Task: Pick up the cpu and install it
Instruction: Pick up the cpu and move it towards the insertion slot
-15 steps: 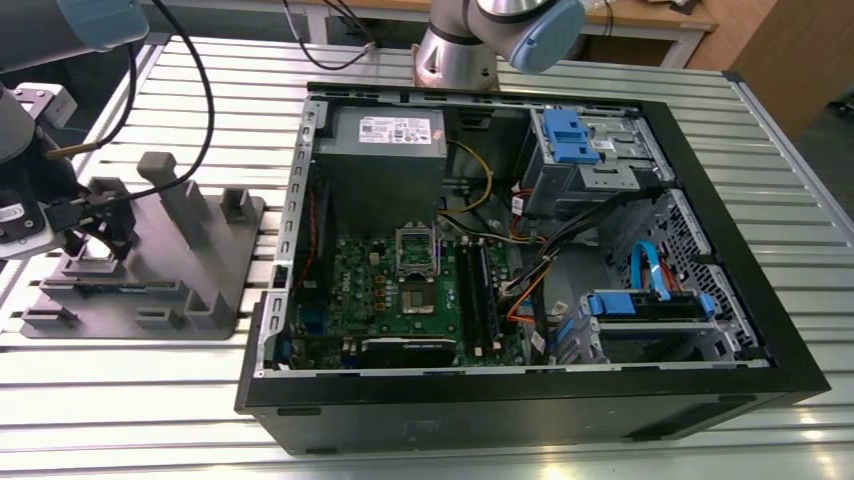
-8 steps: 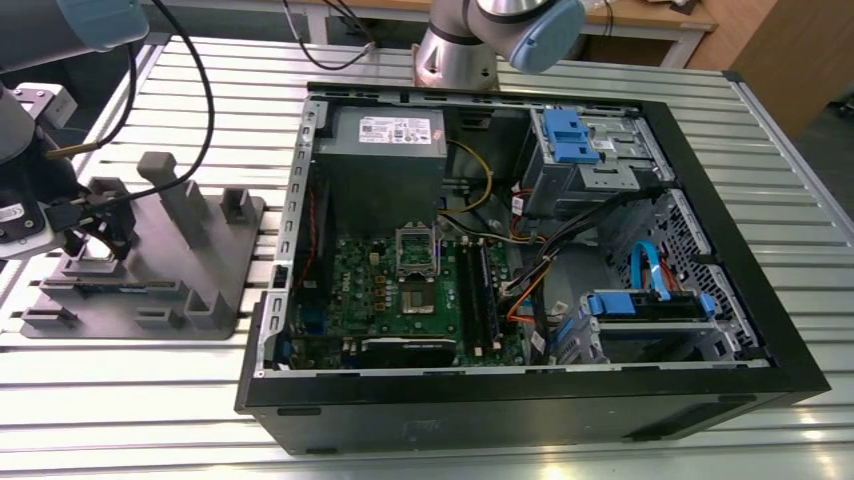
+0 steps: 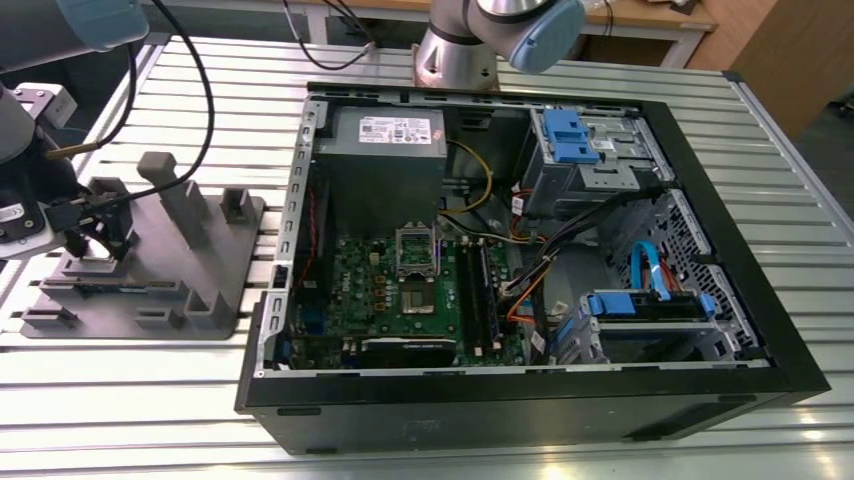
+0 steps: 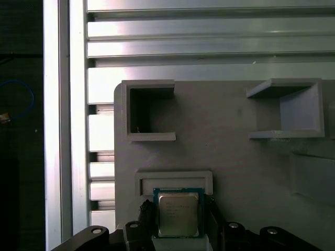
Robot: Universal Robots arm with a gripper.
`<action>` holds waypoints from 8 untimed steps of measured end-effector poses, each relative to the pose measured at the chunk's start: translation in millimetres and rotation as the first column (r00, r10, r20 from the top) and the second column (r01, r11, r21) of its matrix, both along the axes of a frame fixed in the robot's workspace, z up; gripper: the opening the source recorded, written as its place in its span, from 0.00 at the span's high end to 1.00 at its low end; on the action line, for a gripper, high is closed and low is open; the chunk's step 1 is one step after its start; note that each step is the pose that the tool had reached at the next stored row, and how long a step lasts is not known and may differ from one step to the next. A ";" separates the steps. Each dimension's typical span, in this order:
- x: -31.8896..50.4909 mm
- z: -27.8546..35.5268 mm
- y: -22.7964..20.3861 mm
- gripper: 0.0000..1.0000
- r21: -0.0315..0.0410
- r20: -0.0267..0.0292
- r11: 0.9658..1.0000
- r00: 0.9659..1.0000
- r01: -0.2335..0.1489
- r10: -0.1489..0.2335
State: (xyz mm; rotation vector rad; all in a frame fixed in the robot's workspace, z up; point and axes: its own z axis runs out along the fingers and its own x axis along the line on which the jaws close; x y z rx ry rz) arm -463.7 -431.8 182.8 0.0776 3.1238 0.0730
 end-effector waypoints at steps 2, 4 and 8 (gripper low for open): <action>0.0 0.0 0.0 0.48 0.000 0.000 1.000 1.000 0.000 0.000; -0.3 -0.1 -0.1 0.48 0.000 0.000 1.000 1.000 0.000 0.000; -0.8 0.0 0.0 0.48 0.000 0.000 1.000 1.000 0.000 0.000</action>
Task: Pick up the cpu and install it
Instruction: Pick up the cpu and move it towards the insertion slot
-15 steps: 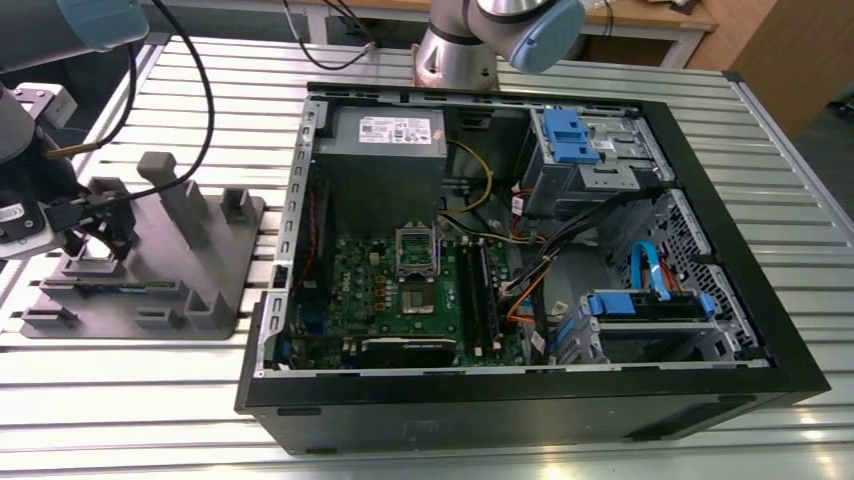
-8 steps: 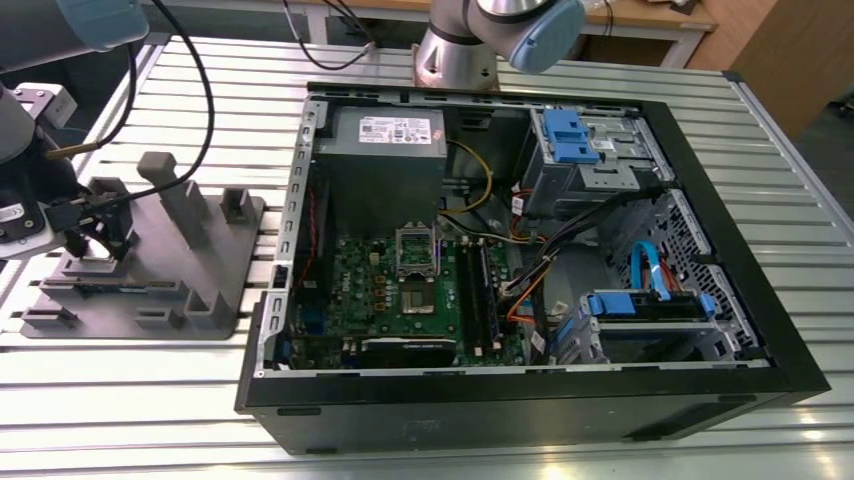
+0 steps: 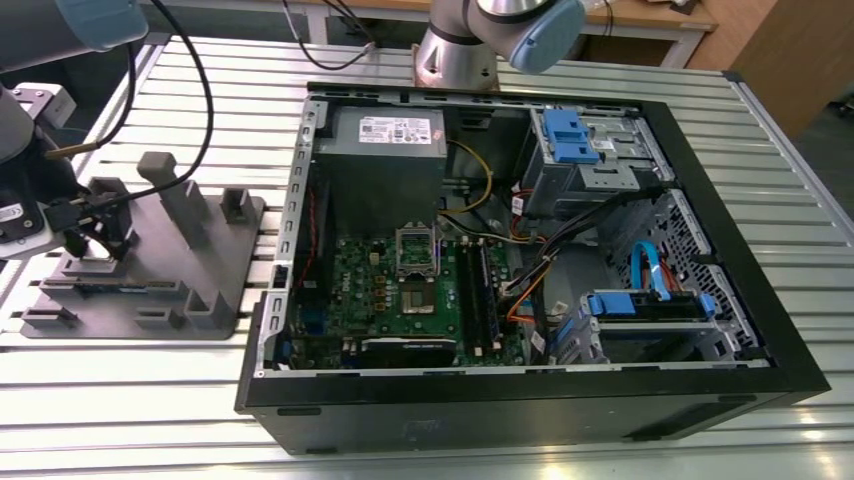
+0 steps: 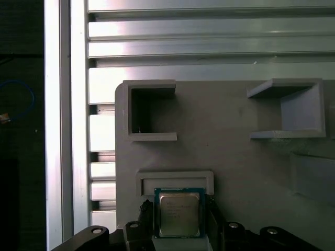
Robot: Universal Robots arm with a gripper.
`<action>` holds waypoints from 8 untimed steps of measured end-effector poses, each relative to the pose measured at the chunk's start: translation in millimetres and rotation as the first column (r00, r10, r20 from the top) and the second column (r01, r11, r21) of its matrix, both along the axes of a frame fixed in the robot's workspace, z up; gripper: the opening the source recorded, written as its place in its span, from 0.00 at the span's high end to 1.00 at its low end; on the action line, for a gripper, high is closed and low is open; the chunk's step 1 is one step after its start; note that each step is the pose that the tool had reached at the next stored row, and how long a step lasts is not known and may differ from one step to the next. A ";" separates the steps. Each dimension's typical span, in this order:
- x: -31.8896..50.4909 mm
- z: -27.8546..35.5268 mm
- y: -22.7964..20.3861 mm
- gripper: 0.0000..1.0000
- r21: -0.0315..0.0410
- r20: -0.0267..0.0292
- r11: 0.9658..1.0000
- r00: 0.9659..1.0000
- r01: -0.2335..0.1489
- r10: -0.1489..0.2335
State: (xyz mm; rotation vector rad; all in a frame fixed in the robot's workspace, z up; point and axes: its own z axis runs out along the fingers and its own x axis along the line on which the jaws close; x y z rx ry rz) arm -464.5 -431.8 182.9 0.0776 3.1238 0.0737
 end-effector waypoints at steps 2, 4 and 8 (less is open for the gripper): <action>0.0 0.0 0.0 0.49 0.000 0.000 1.000 1.000 0.000 0.000; -0.1 0.0 0.0 0.53 0.000 0.000 1.000 1.000 0.000 0.000; -0.2 0.0 0.0 0.53 0.000 0.000 1.000 1.000 0.000 0.000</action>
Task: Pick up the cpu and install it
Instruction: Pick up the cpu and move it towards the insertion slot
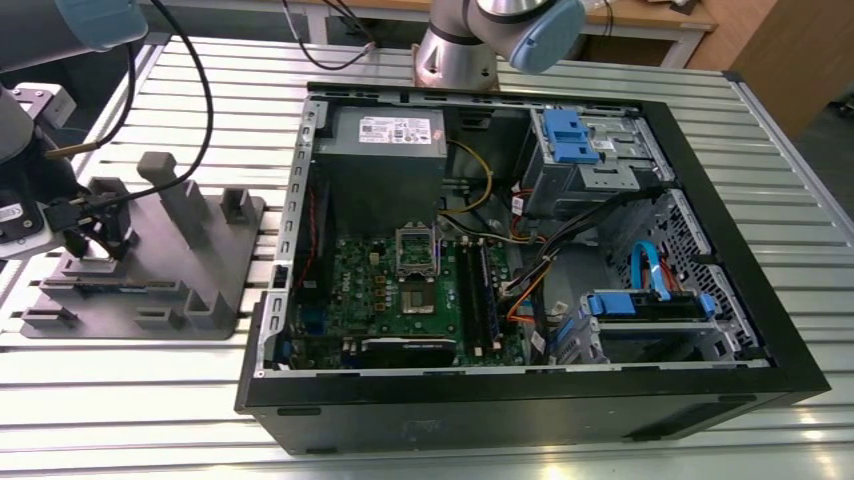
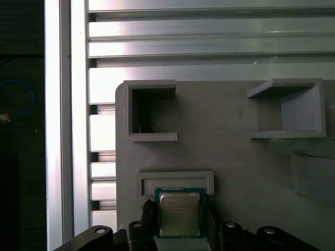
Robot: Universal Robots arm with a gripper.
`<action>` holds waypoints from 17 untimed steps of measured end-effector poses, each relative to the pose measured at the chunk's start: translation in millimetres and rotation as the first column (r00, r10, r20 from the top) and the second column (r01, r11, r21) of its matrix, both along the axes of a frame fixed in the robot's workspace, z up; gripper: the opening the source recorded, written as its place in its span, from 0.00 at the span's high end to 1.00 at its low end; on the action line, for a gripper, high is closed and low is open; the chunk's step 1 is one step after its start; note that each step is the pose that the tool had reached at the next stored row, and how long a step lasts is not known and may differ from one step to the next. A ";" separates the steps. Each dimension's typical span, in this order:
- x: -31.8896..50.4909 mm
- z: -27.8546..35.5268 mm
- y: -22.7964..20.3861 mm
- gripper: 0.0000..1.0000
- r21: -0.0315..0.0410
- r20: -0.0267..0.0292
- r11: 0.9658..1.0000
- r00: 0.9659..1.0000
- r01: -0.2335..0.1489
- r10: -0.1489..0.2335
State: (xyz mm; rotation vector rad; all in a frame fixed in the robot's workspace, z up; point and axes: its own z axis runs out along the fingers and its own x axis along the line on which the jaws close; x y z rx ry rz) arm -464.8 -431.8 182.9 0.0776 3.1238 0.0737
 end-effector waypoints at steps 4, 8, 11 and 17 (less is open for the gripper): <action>-0.1 0.0 0.0 0.53 0.000 0.000 1.000 1.000 0.000 0.000; -0.1 2.6 0.0 0.53 0.000 0.000 1.000 1.000 0.000 0.000; 0.0 4.0 0.0 0.53 0.000 0.000 1.000 1.000 0.000 0.000; 0.0 6.3 0.0 0.53 0.000 0.000 1.000 1.000 0.000 0.000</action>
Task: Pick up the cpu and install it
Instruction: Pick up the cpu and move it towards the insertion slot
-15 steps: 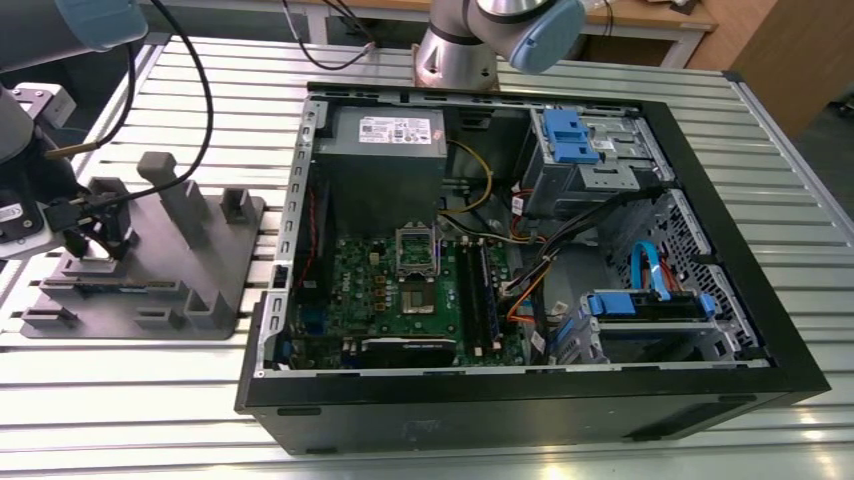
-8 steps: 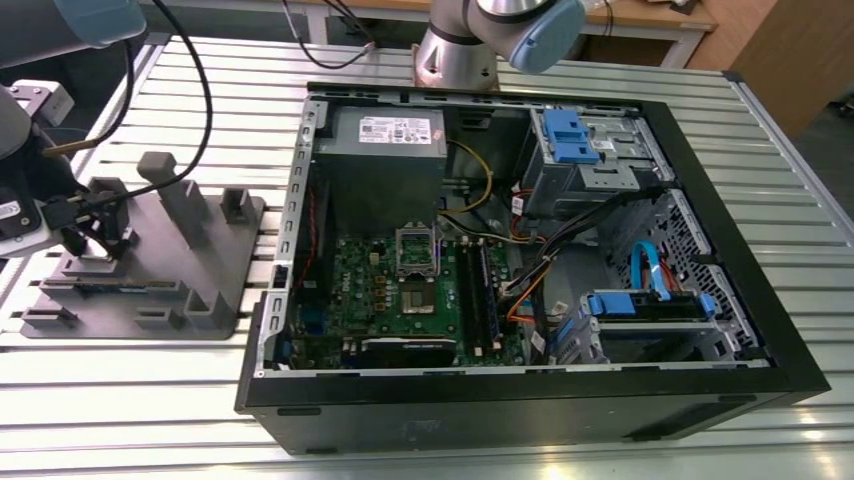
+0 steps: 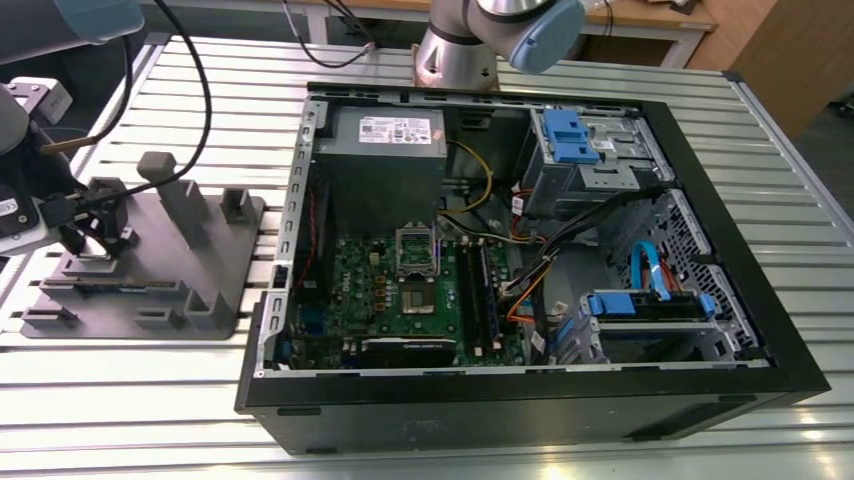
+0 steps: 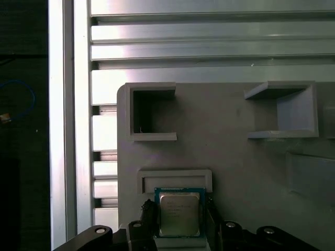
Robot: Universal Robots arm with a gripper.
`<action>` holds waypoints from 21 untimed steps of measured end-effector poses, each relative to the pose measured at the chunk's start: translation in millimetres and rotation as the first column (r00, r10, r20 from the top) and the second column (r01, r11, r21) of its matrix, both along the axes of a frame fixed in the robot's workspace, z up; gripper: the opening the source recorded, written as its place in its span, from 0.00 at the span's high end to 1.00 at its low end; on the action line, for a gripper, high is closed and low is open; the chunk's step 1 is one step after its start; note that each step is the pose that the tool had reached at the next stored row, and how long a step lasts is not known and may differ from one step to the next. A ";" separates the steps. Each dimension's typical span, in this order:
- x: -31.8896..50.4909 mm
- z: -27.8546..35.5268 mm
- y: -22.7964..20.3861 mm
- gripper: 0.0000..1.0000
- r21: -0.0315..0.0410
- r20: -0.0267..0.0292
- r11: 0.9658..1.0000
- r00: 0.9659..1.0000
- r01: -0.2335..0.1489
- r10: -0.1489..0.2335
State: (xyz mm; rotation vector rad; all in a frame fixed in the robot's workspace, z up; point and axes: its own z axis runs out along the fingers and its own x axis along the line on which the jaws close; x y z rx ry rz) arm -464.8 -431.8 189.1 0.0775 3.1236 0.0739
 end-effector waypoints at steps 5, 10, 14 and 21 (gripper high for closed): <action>-0.1 0.3 0.0 0.53 0.000 0.000 1.000 1.000 -0.004 0.004; -0.1 0.1 0.0 0.53 0.000 0.000 1.000 1.000 -0.015 0.015; 0.0 1.1 0.0 0.53 0.000 0.000 1.000 1.000 -0.015 0.015; -0.1 3.3 -0.1 0.53 0.000 -0.001 1.000 1.000 -0.015 0.015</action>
